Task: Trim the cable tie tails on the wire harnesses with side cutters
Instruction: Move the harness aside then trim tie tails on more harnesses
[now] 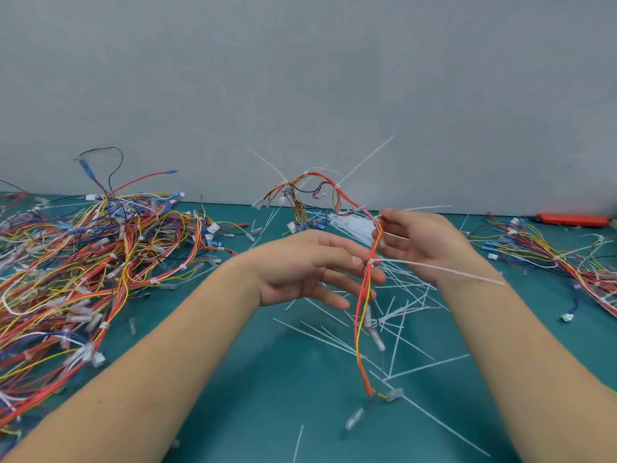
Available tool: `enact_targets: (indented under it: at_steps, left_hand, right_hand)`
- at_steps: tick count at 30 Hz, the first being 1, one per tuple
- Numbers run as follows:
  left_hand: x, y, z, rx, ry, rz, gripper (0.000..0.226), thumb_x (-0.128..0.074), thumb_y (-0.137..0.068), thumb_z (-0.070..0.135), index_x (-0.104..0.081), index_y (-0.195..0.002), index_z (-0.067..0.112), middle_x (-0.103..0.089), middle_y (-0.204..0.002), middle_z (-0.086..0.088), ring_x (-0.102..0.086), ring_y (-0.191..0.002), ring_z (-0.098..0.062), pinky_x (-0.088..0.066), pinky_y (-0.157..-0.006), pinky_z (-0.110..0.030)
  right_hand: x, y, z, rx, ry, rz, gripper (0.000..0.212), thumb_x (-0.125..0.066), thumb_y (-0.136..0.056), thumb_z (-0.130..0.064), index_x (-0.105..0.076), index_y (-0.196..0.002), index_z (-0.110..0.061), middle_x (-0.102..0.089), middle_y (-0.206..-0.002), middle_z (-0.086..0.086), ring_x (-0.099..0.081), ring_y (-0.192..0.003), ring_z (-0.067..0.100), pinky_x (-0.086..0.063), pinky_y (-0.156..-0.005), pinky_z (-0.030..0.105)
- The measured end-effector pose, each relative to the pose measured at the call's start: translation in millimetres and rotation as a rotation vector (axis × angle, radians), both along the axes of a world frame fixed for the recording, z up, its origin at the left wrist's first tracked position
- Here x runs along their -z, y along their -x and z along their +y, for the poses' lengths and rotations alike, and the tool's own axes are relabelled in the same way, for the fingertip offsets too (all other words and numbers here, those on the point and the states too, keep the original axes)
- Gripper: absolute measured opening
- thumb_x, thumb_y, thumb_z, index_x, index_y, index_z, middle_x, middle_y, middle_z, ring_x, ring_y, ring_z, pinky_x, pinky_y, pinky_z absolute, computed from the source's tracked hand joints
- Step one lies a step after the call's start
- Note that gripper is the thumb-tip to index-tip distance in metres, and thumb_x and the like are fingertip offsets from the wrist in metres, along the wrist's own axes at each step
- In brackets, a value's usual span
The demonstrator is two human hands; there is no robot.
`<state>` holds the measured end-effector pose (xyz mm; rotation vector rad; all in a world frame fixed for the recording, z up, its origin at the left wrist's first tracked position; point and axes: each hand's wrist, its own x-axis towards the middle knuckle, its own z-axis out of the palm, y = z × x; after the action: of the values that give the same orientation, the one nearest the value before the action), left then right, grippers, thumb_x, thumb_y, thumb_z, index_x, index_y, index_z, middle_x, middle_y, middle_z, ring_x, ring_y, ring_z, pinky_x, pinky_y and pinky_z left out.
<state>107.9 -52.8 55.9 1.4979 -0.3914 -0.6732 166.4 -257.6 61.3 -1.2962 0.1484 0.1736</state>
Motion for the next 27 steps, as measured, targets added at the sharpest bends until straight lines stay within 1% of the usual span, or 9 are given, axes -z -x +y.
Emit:
enact_targets:
  at_steps: [1, 3, 7, 9, 12, 15, 19, 22, 27]
  left_hand:
    - [-2, 0, 3, 0.024, 0.038, 0.013, 0.026, -0.058, -0.102, 0.013, -0.07, -0.124, 0.012, -0.072, -0.128, -0.011, -0.072, -0.11, -0.027, -0.063, -0.076, -0.035]
    - [-6, 0, 5, 0.012, 0.088, 0.03, 0.027, -0.062, -0.1, 0.017, -0.071, -0.124, 0.012, -0.074, -0.121, -0.009, -0.073, -0.103, -0.024, -0.062, -0.071, -0.031]
    - [-8, -2, 4, -0.109, 0.115, 0.027, 0.016, -0.071, -0.092, 0.024, -0.081, -0.104, 0.021, -0.077, -0.1, -0.001, -0.075, -0.086, -0.02, -0.061, -0.07, -0.032]
    - [-8, -4, 5, -0.147, 0.117, 0.02, 0.012, -0.071, -0.093, 0.024, -0.081, -0.098, 0.023, -0.076, -0.099, -0.001, -0.073, -0.086, -0.02, -0.062, -0.072, -0.034]
    - [-8, -7, 6, -0.23, 0.081, -0.003, 0.012, -0.07, -0.094, 0.026, -0.081, -0.093, 0.025, -0.075, -0.098, 0.0, -0.072, -0.085, -0.017, -0.06, -0.072, -0.032]
    - [-8, -11, 6, -0.351, 0.055, -0.016, 0.011, -0.07, -0.092, 0.027, -0.078, -0.097, 0.021, -0.074, -0.095, -0.001, -0.07, -0.081, -0.017, -0.058, -0.072, -0.033]
    - [-7, -11, 3, -0.454, 0.007, -0.061, 0.01, -0.068, -0.097, 0.026, -0.074, -0.1, 0.018, -0.076, -0.091, 0.002, -0.074, -0.077, -0.015, -0.057, -0.063, -0.028]
    - [-8, -9, 0, -0.46, -0.006, -0.082, 0.01, -0.069, -0.097, 0.027, -0.075, -0.093, 0.019, -0.076, -0.089, 0.002, -0.075, -0.081, -0.017, -0.057, -0.063, -0.028]
    - [-14, -1, -1, -0.479, 0.028, -0.059, 0.009, -0.069, -0.097, 0.026, -0.076, -0.095, 0.021, -0.076, -0.091, 0.002, -0.075, -0.083, -0.017, -0.057, -0.064, -0.028]
  right_hand:
    - [0, 0, 0, 0.015, 0.04, -0.015, 0.005, -0.064, -0.099, -0.008, -0.065, -0.101, -0.003, -0.071, -0.078, 0.011, -0.066, -0.066, 0.024, -0.058, -0.053, 0.029]
    - [0, 0, -1, 0.021, 0.212, -0.051, 0.011, -0.065, -0.1, -0.015, -0.068, -0.098, -0.005, -0.073, -0.08, 0.01, -0.065, -0.065, 0.022, -0.058, -0.054, 0.028]
    - [-6, 5, -3, -0.04, 0.786, -0.156, 0.03, -0.068, -0.098, -0.036, -0.068, -0.081, -0.01, -0.07, -0.067, 0.006, -0.057, -0.049, 0.013, -0.046, -0.044, 0.022]
    - [-15, 12, -1, -0.155, 0.967, -0.188, 0.031, -0.07, -0.095, -0.037, -0.069, -0.079, -0.011, -0.069, -0.059, 0.001, -0.056, -0.045, 0.011, -0.045, -0.043, 0.021]
    - [-30, 24, 1, -0.426, 0.933, -0.253, 0.028, -0.071, -0.096, -0.032, -0.072, -0.088, -0.005, -0.072, -0.065, 0.003, -0.063, -0.055, 0.012, -0.053, -0.052, 0.023]
    - [-44, 34, -1, -0.595, 0.725, -0.312, 0.014, -0.074, -0.094, -0.02, -0.071, -0.095, -0.006, -0.074, -0.078, 0.012, -0.069, -0.068, 0.021, -0.059, -0.063, 0.03]
    - [-51, 34, -4, -0.511, 0.647, -0.332, 0.014, -0.072, -0.096, -0.018, -0.073, -0.1, -0.005, -0.077, -0.085, 0.014, -0.072, -0.072, 0.021, -0.062, -0.068, 0.031]
    - [-49, 31, 2, -0.383, 0.653, -0.361, 0.015, -0.07, -0.097, -0.017, -0.075, -0.093, -0.003, -0.077, -0.08, 0.01, -0.073, -0.07, 0.019, -0.063, -0.069, 0.032]
    - [-49, 32, 7, -0.325, 0.677, -0.363, 0.016, -0.072, -0.097, -0.019, -0.074, -0.092, -0.004, -0.077, -0.078, 0.01, -0.074, -0.07, 0.02, -0.064, -0.069, 0.032]
